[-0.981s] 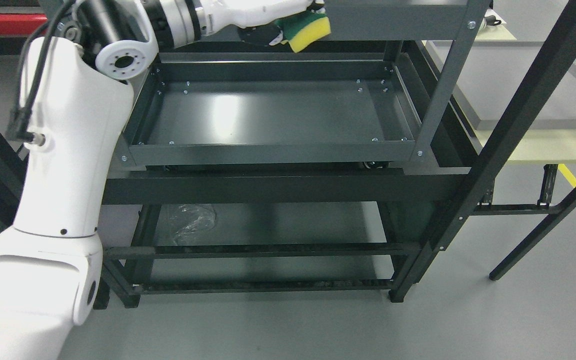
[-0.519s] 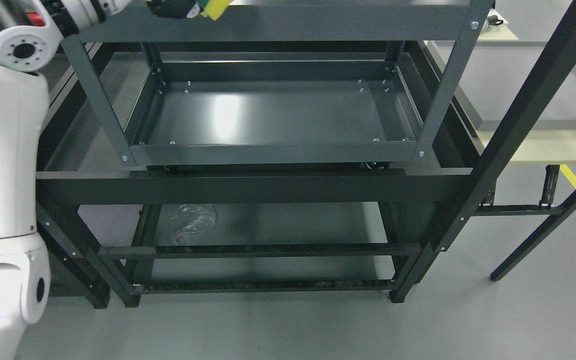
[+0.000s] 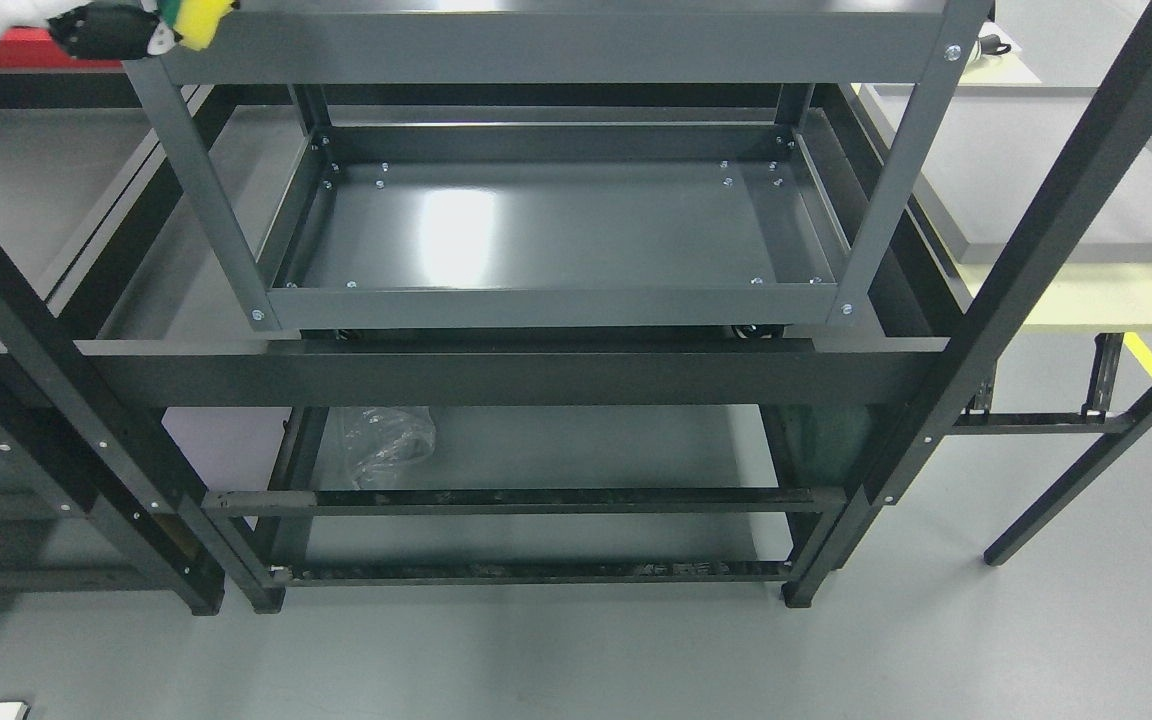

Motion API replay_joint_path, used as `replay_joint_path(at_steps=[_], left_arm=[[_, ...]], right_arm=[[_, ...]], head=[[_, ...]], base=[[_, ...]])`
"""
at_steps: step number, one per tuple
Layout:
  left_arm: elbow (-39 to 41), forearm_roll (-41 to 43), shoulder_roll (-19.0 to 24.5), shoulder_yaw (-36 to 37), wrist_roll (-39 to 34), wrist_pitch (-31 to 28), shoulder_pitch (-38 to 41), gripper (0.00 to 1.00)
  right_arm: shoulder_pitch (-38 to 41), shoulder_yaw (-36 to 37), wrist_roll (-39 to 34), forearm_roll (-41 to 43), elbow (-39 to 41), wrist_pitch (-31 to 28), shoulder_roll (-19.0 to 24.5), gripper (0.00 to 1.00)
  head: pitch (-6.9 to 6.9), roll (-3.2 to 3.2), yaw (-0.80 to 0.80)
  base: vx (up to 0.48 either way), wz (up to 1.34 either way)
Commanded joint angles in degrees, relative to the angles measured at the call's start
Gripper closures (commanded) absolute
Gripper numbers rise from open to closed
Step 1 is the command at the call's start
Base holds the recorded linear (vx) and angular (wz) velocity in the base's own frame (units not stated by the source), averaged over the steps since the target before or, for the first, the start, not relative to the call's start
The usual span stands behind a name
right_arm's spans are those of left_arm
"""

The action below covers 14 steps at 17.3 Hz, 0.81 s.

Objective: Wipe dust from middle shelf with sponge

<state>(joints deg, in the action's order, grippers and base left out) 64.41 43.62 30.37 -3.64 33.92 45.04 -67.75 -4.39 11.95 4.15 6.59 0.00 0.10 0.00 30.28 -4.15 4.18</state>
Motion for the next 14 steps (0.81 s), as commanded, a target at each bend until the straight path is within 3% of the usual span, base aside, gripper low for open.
replay_joint_path(at_steps=[1,6,10,12,14], left_arm=[[-0.33,0.75,-0.10,-1.03,-0.08,-0.04,0.34,0.99],[-0.68,9.26,-16.09,5.57,-0.08,-0.04,-1.16,0.99],[-2.44,14.29,-25.86,9.87,-0.08,-0.04,-5.19,0.99],[-3.32,14.82,-29.37,15.04,-0.08,-0.04,-8.61,0.99],[-4.20,14.83,-29.37,20.40,-0.08,-0.04,-11.78,0.99]], right_arm=[[0.00,0.00,-0.02,0.00,1.00,-4.14,-1.00,0.00],[0.00,0.00,-0.02,0.00,1.00,-4.14,-1.00,0.00],[0.00,0.00,-0.02,0.00,1.00,-4.14,-1.00,0.00],[0.00,0.00,-0.02,0.00,1.00,-4.14,-1.00,0.00],[0.00,0.00,-0.02,0.00,1.00,-4.14,-1.00,0.00]], head=[[0.00,0.00,0.00],[0.00,0.00,0.00],[0.00,0.00,0.00],[0.00,0.00,0.00],[0.00,0.00,0.00]], base=[[0.000,0.00],[0.000,0.00],[0.000,0.00],[0.000,0.00],[0.000,0.00]])
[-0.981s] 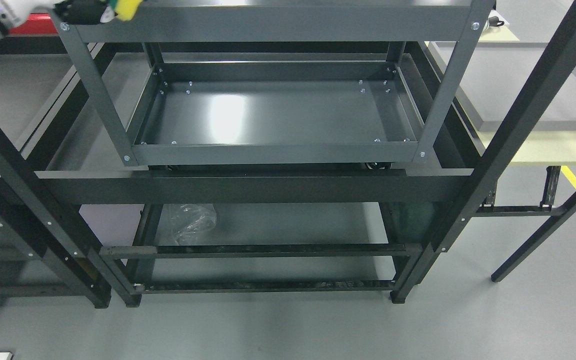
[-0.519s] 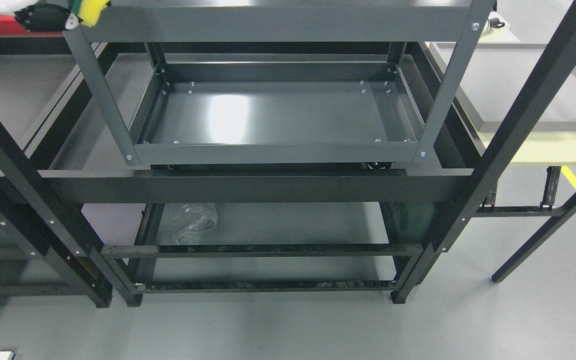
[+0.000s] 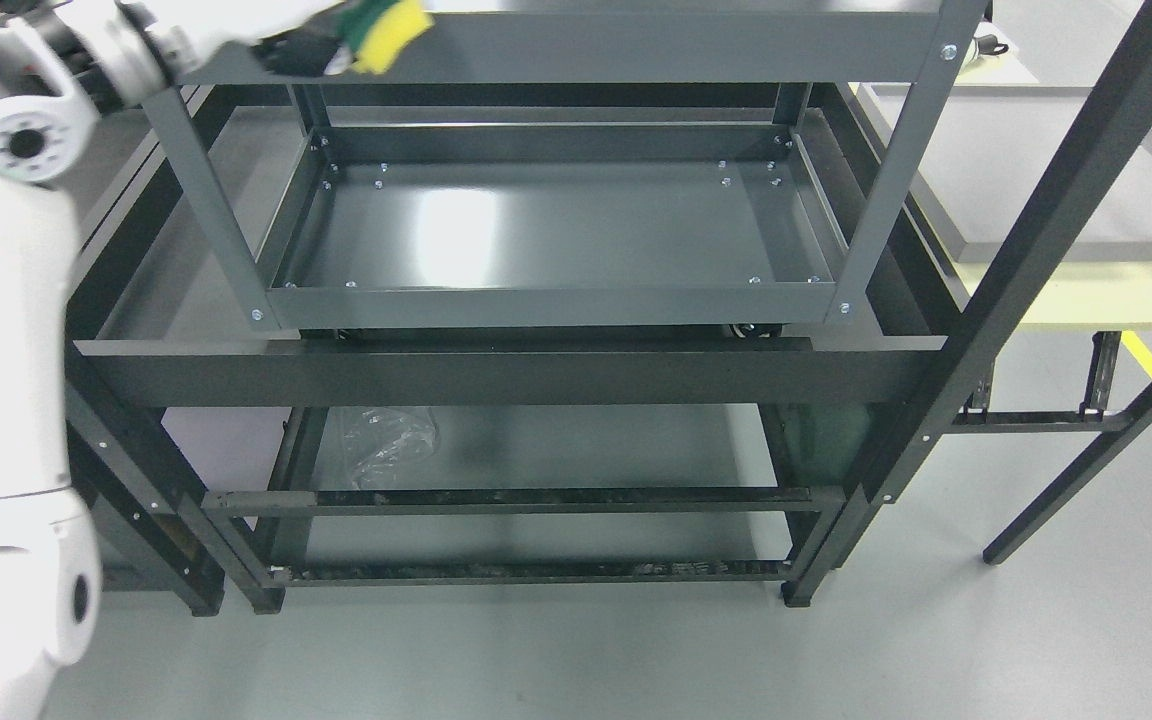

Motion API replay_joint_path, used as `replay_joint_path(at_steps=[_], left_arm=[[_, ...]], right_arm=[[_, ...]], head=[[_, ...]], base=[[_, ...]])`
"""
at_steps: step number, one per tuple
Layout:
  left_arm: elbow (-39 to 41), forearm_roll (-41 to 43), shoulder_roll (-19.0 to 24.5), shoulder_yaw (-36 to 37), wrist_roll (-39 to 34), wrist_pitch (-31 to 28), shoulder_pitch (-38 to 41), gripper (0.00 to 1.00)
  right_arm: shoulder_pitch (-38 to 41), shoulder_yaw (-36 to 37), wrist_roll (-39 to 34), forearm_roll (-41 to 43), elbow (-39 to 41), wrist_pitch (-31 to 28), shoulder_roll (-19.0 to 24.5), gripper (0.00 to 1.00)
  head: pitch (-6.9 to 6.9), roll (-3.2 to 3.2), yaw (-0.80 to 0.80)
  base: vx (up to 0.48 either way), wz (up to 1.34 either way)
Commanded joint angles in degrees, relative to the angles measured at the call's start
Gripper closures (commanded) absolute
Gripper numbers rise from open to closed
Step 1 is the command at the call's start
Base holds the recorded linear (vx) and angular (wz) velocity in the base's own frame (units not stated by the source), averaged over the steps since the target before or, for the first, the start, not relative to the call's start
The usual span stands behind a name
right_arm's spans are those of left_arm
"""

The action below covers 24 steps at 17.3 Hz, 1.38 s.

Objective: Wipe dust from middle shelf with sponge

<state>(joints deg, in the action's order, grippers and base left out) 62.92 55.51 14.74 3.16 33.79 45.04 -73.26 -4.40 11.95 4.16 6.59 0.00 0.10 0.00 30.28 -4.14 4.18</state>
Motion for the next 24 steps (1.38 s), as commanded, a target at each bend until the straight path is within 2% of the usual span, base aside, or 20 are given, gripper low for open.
replay_joint_path(at_steps=[1,5,8,11,21,24], left_arm=[[-3.23,2.67,-13.74,17.72,-0.47,-0.04,-7.76,0.99],[-3.15,-0.93,-13.74,29.60,-2.50,-0.04,-11.02,0.98],[-2.54,-1.29,-13.74,34.18,-3.28,-0.12,-12.17,0.98],[-2.80,-0.94,-13.74,35.60,-3.73,-0.30,-12.17,0.98],[-2.98,-0.67,-13.70,23.57,-3.37,-0.04,-8.75,0.98],[-1.31,-0.67,-8.26,17.34,-3.38,-0.04,-4.62,0.98]], right_arm=[[0.01,0.00,-0.03,0.00,1.00,-4.14,-1.00,0.00],[0.01,0.00,-0.03,0.00,1.00,-4.14,-1.00,0.00],[0.01,0.00,-0.03,0.00,1.00,-4.14,-1.00,0.00],[-0.08,0.00,-0.03,0.00,1.00,-4.14,-1.00,0.00],[0.01,0.00,-0.03,0.00,1.00,-4.14,-1.00,0.00],[0.01,0.00,-0.03,0.00,1.00,-4.14,-1.00,0.00]], head=[[0.00,0.00,0.00],[0.00,0.00,0.00],[0.00,0.00,0.00],[0.00,0.00,0.00],[-0.01,0.00,0.00],[-0.01,0.00,0.00]], base=[[0.000,0.00],[0.000,0.00],[0.000,0.00],[0.000,0.00],[0.000,0.00],[0.000,0.00]])
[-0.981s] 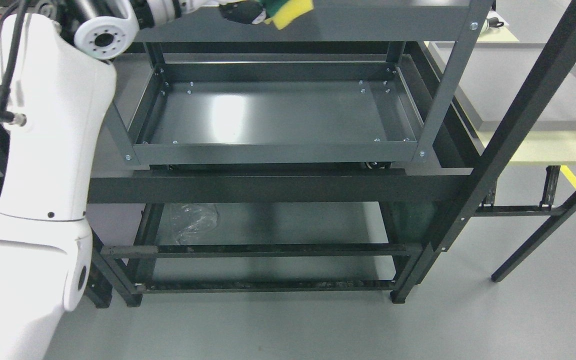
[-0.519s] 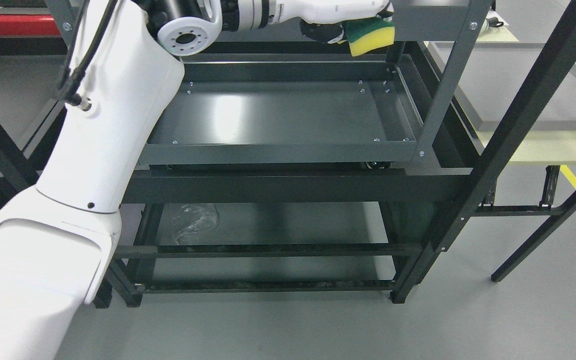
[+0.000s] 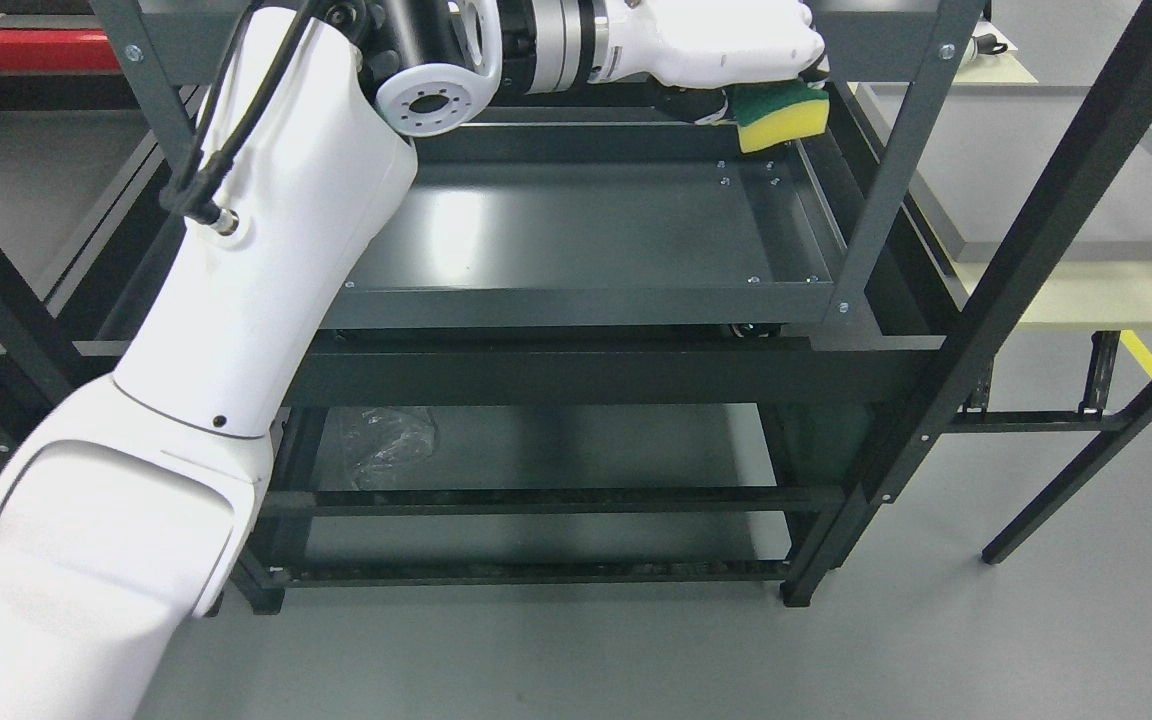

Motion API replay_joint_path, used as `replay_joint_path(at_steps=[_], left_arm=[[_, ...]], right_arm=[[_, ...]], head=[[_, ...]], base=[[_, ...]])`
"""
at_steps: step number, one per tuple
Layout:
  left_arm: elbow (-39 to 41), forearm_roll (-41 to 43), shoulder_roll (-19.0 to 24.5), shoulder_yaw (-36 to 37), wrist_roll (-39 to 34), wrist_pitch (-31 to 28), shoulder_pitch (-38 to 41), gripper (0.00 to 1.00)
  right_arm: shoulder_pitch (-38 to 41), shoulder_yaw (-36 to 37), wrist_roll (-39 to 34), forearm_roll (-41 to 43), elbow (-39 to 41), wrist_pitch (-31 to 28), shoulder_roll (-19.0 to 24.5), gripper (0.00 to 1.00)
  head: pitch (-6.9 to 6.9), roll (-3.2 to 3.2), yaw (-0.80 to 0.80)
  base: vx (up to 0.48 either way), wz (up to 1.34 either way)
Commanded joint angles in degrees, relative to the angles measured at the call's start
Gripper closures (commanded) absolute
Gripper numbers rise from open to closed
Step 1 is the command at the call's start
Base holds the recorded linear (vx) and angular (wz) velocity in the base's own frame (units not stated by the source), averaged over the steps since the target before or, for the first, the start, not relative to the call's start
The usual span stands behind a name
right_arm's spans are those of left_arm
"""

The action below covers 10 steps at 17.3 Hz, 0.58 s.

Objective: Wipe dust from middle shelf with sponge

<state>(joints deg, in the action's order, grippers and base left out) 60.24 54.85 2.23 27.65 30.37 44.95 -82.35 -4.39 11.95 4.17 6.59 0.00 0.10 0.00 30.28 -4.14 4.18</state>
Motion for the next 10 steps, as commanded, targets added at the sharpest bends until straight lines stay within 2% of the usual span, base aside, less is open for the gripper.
replay_joint_path(at_steps=[1,6,10], left_arm=[[1.81,-0.10,6.54,-9.17,0.04,0.05,5.35,0.98],[2.51,-0.71,12.79,-20.95,0.48,0.05,6.06,0.98],[3.31,-5.09,19.02,-27.11,4.60,0.05,6.32,0.98]], right_arm=[[-0.01,0.00,-0.04,0.00,1.00,-4.14,-1.00,0.00],[-0.01,0.00,-0.04,0.00,1.00,-4.14,-1.00,0.00],[-0.01,0.00,-0.04,0.00,1.00,-4.14,-1.00,0.00]], head=[[0.00,0.00,0.00],[0.00,0.00,0.00],[0.00,0.00,0.00]], base=[[0.000,0.00],[0.000,0.00],[0.000,0.00]])
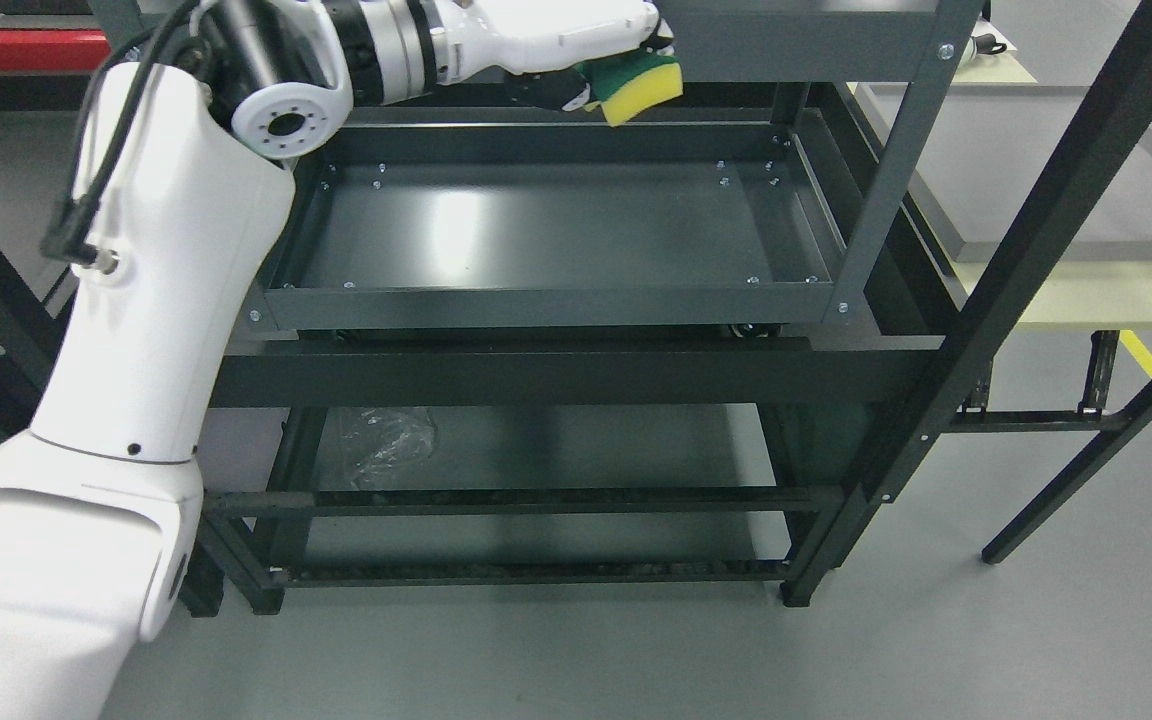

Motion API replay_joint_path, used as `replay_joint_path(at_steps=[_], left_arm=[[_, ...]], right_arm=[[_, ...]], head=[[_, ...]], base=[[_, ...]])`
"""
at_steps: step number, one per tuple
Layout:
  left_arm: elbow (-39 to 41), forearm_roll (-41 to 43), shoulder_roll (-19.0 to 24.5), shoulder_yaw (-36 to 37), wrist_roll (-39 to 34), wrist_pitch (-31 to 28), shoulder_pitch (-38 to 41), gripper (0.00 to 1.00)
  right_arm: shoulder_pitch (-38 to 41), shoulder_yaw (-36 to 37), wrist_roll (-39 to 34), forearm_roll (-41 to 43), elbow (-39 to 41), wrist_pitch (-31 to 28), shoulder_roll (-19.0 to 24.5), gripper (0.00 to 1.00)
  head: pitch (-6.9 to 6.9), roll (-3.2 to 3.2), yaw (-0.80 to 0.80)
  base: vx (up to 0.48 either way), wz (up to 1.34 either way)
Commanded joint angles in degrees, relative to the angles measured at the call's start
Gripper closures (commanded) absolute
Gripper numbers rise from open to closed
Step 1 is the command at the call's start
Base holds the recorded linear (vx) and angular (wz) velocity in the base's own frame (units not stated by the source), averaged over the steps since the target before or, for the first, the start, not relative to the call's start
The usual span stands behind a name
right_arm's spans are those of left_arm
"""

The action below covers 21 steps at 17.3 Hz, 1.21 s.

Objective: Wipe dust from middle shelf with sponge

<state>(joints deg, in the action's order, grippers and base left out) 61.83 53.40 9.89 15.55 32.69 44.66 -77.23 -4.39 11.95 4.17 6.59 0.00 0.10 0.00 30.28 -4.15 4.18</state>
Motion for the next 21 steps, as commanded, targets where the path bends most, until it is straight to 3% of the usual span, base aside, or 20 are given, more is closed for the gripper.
replay_joint_path(at_steps=[1,7,10,13,15,21], left_arm=[[1.54,-5.22,13.99,-15.28,2.37,0.34,1.81,0.98],[1.28,-14.98,26.30,-19.40,2.55,0.34,7.16,0.98],[1.45,-16.83,29.21,-22.13,2.55,0.34,10.86,0.98],[1.54,-17.27,29.40,-23.63,2.46,0.34,11.39,0.98],[1.80,-19.80,27.38,-23.46,2.46,0.34,11.66,0.98],[2.33,-35.80,0.78,-22.32,5.71,0.34,19.73,0.99]], right_arm=[[-0.01,0.00,-0.04,0.00,1.00,-4.14,-1.00,0.00],[-0.01,0.00,-0.04,0.00,1.00,-4.14,-1.00,0.00],[-0.01,0.00,-0.04,0.00,1.00,-4.14,-1.00,0.00],[-0.01,0.00,-0.04,0.00,1.00,-4.23,-1.00,0.00],[-0.01,0.00,-0.04,0.00,1.00,-4.14,-1.00,0.00],[-0.09,0.00,-0.04,0.00,1.00,-4.14,-1.00,0.00]], head=[[0.00,0.00,0.00],[-0.01,0.00,0.00],[-0.01,0.00,0.00],[-0.01,0.00,0.00],[-0.01,0.00,0.00],[-0.01,0.00,0.00]], base=[[0.000,0.00],[0.000,0.00],[0.000,0.00],[0.000,0.00],[0.000,0.00],[0.000,0.00]])
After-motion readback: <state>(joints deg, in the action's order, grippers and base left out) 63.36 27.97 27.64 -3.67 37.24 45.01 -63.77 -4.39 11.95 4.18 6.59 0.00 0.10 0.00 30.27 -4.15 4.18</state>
